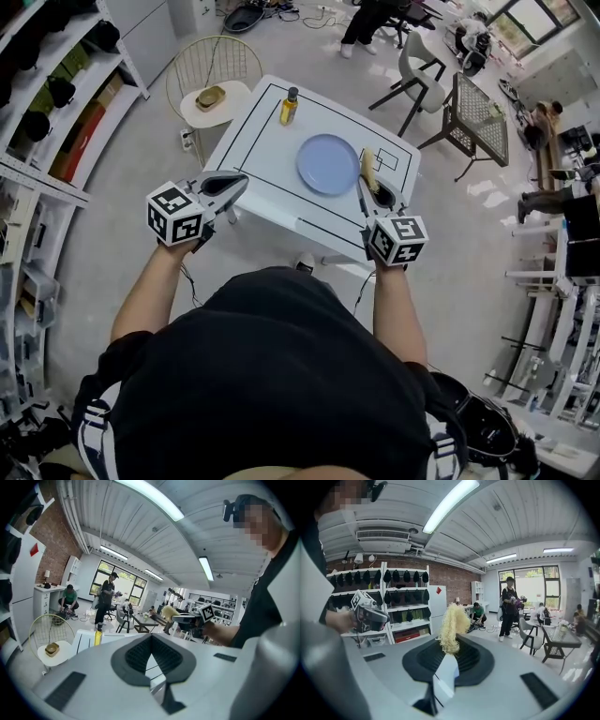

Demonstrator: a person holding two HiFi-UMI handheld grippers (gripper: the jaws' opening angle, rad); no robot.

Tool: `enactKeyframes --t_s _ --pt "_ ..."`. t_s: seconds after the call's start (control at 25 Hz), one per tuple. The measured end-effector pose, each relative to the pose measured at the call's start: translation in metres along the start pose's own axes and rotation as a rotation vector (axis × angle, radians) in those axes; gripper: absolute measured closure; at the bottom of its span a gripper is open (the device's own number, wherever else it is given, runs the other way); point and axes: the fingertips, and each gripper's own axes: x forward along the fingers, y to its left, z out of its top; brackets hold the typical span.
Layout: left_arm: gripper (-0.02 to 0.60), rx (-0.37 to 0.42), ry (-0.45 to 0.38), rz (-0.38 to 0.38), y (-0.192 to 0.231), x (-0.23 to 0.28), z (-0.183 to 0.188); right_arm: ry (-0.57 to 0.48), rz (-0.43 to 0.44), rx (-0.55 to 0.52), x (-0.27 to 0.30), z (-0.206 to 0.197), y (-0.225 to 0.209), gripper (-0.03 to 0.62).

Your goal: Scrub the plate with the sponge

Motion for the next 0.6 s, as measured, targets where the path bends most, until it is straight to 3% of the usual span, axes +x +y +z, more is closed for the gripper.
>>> enactKeyframes --t_s 0.6 --pt "0.577 -0.004 0.022 0.030 0.019 0.020 0.002 0.010 0.011 -0.001 0.029 -0.013 -0.030 0.549"
